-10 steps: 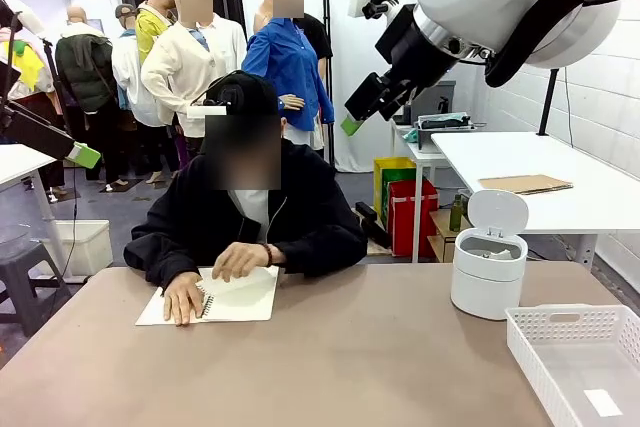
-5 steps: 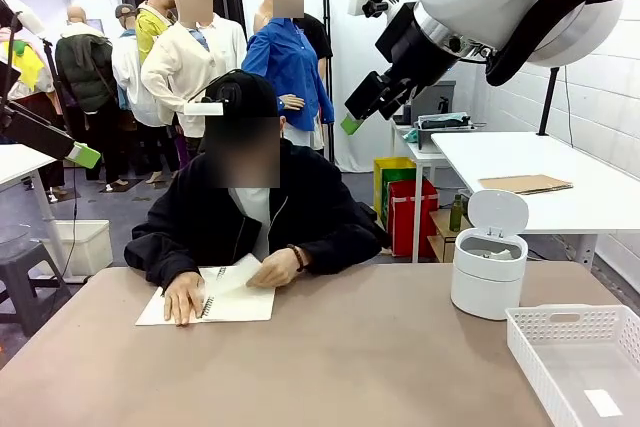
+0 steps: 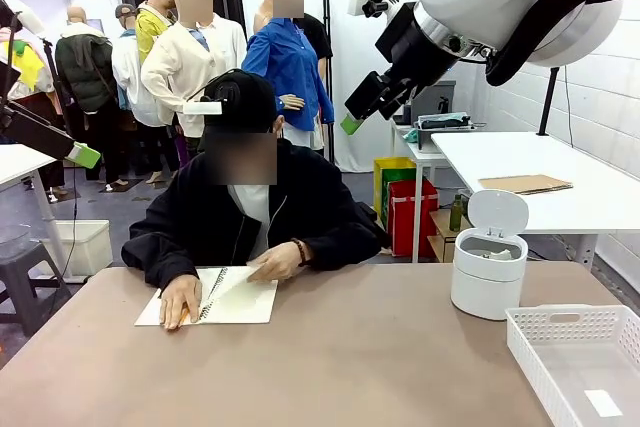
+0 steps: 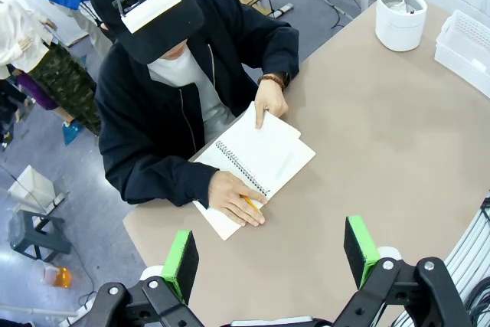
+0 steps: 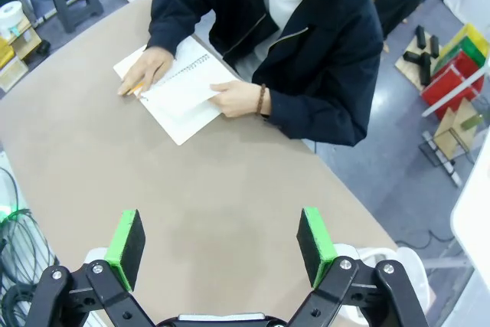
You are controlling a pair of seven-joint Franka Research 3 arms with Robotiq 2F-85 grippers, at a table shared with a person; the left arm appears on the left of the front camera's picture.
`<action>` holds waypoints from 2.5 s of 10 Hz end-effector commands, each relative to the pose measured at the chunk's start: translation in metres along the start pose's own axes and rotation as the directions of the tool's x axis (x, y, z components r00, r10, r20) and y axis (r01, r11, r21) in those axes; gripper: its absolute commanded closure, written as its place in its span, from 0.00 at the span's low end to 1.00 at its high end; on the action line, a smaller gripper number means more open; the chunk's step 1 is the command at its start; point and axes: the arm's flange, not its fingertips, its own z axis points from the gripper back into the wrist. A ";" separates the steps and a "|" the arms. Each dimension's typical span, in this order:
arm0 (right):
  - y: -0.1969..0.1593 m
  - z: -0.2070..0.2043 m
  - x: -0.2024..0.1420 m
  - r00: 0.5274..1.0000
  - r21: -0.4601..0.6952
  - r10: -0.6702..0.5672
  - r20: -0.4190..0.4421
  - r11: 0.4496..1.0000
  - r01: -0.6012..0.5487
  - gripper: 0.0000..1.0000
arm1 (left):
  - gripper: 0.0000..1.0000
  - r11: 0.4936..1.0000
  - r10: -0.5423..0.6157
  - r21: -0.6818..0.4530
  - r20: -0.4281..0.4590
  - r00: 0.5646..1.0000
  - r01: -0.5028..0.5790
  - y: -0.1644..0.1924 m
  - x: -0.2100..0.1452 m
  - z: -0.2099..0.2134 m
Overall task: Sort the paper based on its condition.
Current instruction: If a person hands you a paper, place it in the Organizing basket , and if it's crumpled, put it in the Trash can.
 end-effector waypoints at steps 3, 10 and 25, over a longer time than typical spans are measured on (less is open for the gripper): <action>0.000 -0.001 0.000 1.000 -0.001 0.000 0.001 1.000 0.000 0.00 | 0.00 1.000 0.002 0.002 0.000 1.000 -0.002 0.001 0.000 0.000; 0.000 -0.001 0.000 1.000 -0.001 0.000 0.001 1.000 0.000 0.00 | 0.00 1.000 0.002 0.002 0.000 1.000 -0.002 0.001 0.000 0.000; 0.000 -0.001 0.000 1.000 -0.001 0.000 0.001 1.000 0.000 0.00 | 0.00 1.000 0.002 0.002 0.000 1.000 -0.002 0.001 0.000 0.000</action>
